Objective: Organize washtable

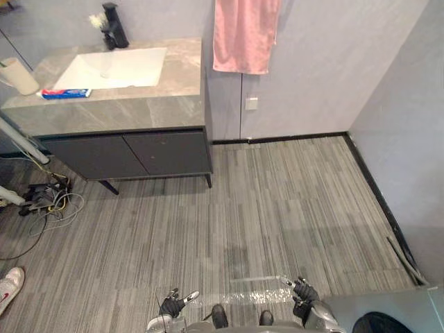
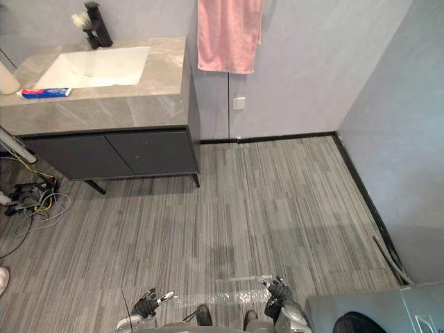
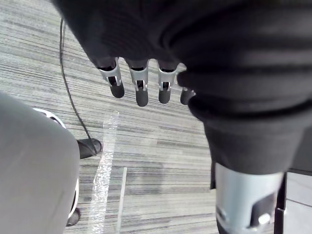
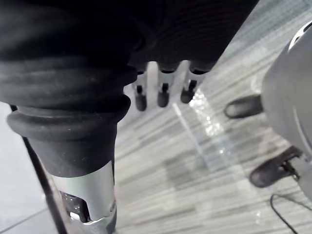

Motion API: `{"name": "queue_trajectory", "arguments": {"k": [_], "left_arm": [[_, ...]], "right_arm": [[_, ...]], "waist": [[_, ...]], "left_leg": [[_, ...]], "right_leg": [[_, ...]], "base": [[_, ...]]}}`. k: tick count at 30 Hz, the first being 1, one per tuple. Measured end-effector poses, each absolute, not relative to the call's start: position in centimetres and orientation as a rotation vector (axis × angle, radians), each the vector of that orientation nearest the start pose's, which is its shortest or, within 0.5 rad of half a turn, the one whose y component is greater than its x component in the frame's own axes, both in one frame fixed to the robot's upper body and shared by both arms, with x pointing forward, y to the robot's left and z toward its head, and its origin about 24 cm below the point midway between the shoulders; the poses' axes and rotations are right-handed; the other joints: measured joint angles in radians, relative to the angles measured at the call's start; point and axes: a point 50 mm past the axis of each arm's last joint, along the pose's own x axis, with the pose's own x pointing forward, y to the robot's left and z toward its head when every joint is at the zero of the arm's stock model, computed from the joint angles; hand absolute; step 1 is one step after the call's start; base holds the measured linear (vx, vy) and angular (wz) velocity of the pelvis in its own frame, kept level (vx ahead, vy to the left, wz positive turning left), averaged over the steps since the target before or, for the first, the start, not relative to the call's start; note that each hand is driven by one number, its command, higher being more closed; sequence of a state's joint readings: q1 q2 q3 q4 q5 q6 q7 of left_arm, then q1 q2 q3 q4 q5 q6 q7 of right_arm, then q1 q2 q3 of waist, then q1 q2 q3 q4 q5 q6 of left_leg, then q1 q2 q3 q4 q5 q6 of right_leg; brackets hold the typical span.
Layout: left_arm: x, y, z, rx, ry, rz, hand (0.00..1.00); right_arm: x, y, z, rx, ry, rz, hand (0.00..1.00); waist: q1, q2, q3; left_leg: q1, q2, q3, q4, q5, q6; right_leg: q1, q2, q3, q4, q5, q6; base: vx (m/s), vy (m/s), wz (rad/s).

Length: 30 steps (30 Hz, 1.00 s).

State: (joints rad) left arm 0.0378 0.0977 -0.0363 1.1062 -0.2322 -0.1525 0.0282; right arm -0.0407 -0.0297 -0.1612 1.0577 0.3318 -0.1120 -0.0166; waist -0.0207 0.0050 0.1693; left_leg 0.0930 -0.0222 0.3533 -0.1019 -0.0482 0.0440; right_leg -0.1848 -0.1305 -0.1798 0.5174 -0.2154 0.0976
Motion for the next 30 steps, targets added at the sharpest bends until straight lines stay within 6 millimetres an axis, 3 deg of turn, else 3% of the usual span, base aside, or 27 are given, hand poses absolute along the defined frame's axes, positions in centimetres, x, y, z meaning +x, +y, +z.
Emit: {"name": "queue_trajectory", "arguments": {"k": [3,5,8,10,11,12,13,14,15,16,18,20,23,24,26,27,28,29,30], "left_arm": [[11.9,19.3,-15.4,-0.07,0.965,0.201,0.0],[12.4,19.4,-15.3,-0.093,0.95,0.219,0.0],[12.7,19.8,-15.1,-0.092,0.943,0.228,0.0],[12.7,19.7,-15.1,-0.095,0.941,0.223,0.0],[12.8,19.7,-15.1,-0.096,0.934,0.222,0.0],[12.6,20.3,-15.0,-0.097,0.929,0.242,0.0],[12.5,20.2,-15.1,-0.114,0.932,0.263,0.0],[12.1,19.5,-15.3,-0.18,0.935,0.291,0.0],[11.6,18.7,-15.5,-0.241,0.952,0.314,0.0],[11.5,18.3,-15.6,-0.31,0.948,0.35,0.0],[11.7,18.3,-15.5,-0.36,0.934,0.38,0.0],[12.4,18.6,-15.1,-0.402,0.888,0.403,0.0],[13.7,18.2,-14.3,-0.443,0.806,0.397,0.0],[14.2,18.4,-14.0,-0.444,0.785,0.399,0.0],[13.8,18.9,-14.1,-0.448,0.788,0.427,0.0],[12.6,18.8,-14.5,-0.451,0.815,0.441,0.0],[12.2,19.3,-14.8,-0.445,0.838,0.457,0.0],[12.3,19.8,-14.7,-0.455,0.825,0.489,0.0],[12.5,20.4,-14.6,-0.46,0.811,0.513,0.0]], "right_arm": [[14.8,-18.9,-14.5,0.355,0.86,-0.386,0.0],[15.0,-19.2,-14.4,0.35,0.856,-0.389,0.0],[14.7,-19.4,-14.5,0.343,0.866,-0.388,0.0],[14.2,-19.5,-14.6,0.337,0.875,-0.381,0.0],[14.2,-19.6,-14.6,0.335,0.877,-0.371,0.0],[13.8,-19.1,-14.9,0.334,0.903,-0.356,0.0],[13.4,-19.2,-15.1,0.312,0.926,-0.344,0.0],[14.0,-20.2,-14.8,0.254,0.922,-0.326,0.0],[14.7,-20.6,-14.5,0.216,0.909,-0.306,0.0],[15.3,-21.0,-14.2,0.194,0.897,-0.298,0.0],[15.7,-21.3,-14.1,0.187,0.895,-0.3,0.0],[15.7,-21.2,-14.1,0.187,0.899,-0.301,0.0],[16.0,-21.5,-13.9,0.183,0.889,-0.306,0.0],[16.2,-21.4,-13.9,0.187,0.886,-0.306,0.0],[15.8,-21.2,-14.0,0.197,0.894,-0.311,0.0],[14.9,-21.5,-14.3,0.195,0.91,-0.324,0.0],[14.8,-20.4,-14.6,0.22,0.927,-0.315,0.0],[15.1,-20.0,-14.5,0.227,0.919,-0.304,0.0],[15.6,-20.0,-14.4,0.232,0.904,-0.301,0.0]], "waist": [[-0.006,-0.001,0.012],[-0.006,0.0,0.015],[-0.012,-0.011,0.021],[-0.022,-0.02,0.021],[-0.027,-0.018,0.019],[-0.022,-0.051,0.007],[-0.022,-0.057,0.003],[-0.006,0.008,0.001],[0.003,0.038,0.005],[0.018,0.065,0.011],[0.044,0.062,0.021],[0.04,0.035,0.038],[0.057,0.03,0.038],[0.073,0.03,0.041],[0.09,0.026,0.046],[0.096,0.062,0.032],[0.086,0.028,0.032],[0.091,-0.012,0.025],[0.093,-0.019,0.028]], "left_leg": [[0.021,0.018,-0.003,0.006,-0.025,-0.039],[0.035,0.046,-0.01,0.007,-0.045,-0.066],[0.11,0.074,-0.015,0.007,-0.094,-0.127],[0.153,0.086,-0.028,0.021,-0.125,-0.172],[0.151,0.115,-0.036,0.07,-0.158,-0.223],[0.102,0.136,-0.047,0.22,-0.185,-0.239],[0.056,0.169,-0.051,0.345,-0.212,-0.227],[-0.047,0.285,-0.023,0.605,-0.199,-0.184],[-0.103,0.346,-0.022,0.764,-0.136,-0.117],[-0.177,0.394,-0.065,0.945,-0.092,-0.097],[-0.224,0.37,-0.119,1.143,-0.11,-0.111],[-0.245,0.298,-0.131,1.209,-0.141,-0.115],[-0.42,0.211,-0.129,1.136,-0.178,-0.081],[-0.495,0.188,-0.133,1.025,-0.178,-0.079],[-0.511,0.138,-0.151,0.679,-0.125,-0.076],[-0.484,0.135,-0.206,0.406,0.047,-0.033],[-0.481,0.099,-0.211,0.413,0.129,0.016],[-0.483,0.071,-0.212,0.387,0.112,0.01],[-0.486,0.059,-0.211,0.387,0.09,0.016]], "right_leg": [[-0.09,-0.086,-0.062,-0.011,-0.008,0.003],[-0.123,-0.112,-0.102,-0.117,0.036,0.016],[-0.134,-0.139,-0.183,-0.264,0.147,0.03],[-0.162,-0.151,-0.168,-0.21,0.167,0.01],[-0.185,-0.143,-0.164,-0.135,0.169,-0.006],[-0.185,-0.13,-0.18,-0.108,0.186,-0.028],[-0.175,-0.109,-0.175,-0.105,0.182,-0.059],[-0.133,-0.046,-0.197,-0.12,0.156,-0.092],[-0.099,-0.004,-0.197,-0.139,0.129,-0.107],[-0.05,0.046,-0.179,-0.172,0.113,-0.13],[0.062,0.084,-0.119,-0.241,0.108,-0.138],[0.216,0.083,-0.085,-0.318,0.105,-0.143],[0.343,0.085,-0.04,-0.408,0.104,-0.144],[0.375,0.084,-0.028,-0.432,0.104,-0.143],[0.437,0.078,-0.021,-0.438,0.074,-0.094],[0.485,0.111,-0.009,-0.436,0.037,-0.042],[0.518,0.071,-0.01,-0.436,-0.009,-0.031],[0.494,0.056,0.01,-0.435,-0.001,-0.043],[0.483,0.053,0.024,-0.428,0.033,-0.06]], "base": [[0.23,0.071,0.02],[0.33,0.033,0.02],[0.43,-0.053,0.07],[0.53,-0.181,0.44],[0.56,-0.372,0.62],[0.56,-0.457,0.65],[0.7,-0.555,0.24],[0.61,-0.445,-0.17],[0.76,-0.452,-0.65],[0.64,-0.356,-0.73],[0.64,-0.26,-0.85],[0.63,-0.165,-0.5],[0.54,-0.009,-0.58],[0.53,0.096,-0.76],[0.55,0.123,-0.7],[0.58,0.183,-0.27],[0.64,0.201,-0.06],[0.47,0.166,0.19],[0.33,0.1,0.12]]}}
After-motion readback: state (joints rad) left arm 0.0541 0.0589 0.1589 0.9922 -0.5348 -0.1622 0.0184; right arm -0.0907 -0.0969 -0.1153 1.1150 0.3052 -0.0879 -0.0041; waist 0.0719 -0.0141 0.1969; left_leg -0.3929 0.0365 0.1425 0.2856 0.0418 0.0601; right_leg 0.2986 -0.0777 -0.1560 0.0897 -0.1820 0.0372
